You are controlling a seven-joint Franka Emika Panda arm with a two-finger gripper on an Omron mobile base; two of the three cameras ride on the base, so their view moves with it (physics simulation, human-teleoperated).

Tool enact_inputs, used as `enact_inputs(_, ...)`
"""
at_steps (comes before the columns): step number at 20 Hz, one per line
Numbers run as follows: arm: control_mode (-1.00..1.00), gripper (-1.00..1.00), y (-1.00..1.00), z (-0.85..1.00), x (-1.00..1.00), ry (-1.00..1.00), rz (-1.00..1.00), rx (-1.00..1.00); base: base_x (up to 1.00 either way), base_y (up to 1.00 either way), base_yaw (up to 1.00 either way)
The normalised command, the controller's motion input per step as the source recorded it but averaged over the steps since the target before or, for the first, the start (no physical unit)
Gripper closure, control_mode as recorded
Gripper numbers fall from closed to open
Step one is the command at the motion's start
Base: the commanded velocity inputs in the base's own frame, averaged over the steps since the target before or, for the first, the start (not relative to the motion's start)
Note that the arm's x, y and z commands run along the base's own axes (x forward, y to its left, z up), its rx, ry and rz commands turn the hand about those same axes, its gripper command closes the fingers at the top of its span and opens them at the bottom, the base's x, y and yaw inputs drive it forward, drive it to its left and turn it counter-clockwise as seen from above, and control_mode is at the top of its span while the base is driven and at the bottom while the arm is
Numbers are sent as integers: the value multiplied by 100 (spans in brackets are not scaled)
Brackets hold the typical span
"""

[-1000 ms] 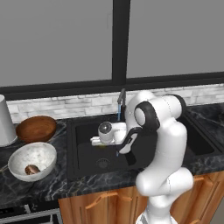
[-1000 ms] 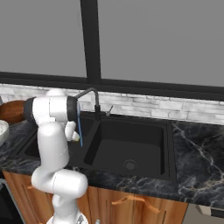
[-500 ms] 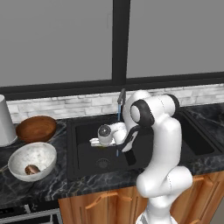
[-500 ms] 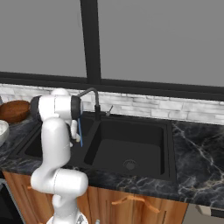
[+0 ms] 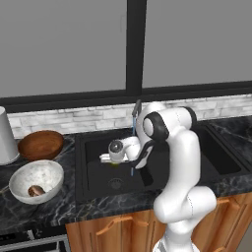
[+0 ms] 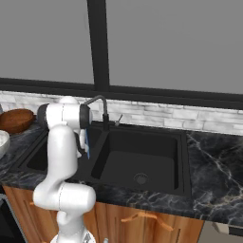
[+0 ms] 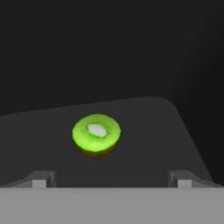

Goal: Pick the mushrooms from the sink and place them in one bowl. Place the kiwi in the other bowl. Then turn off the sink faucet.

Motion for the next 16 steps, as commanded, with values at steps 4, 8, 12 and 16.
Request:
enact_inputs(4,-100,-100,0,-5,25,3,0,0,0,0,0)
enact_inputs(8,-100,-100,0,-8,27,4,0,0,0,0,0)
enact_inputs(12,-100,-100,2,-9,25,6,0,0,0,0,0)
enact_inputs(16,-100,-100,2,-10,23,5,0,0,0,0,0)
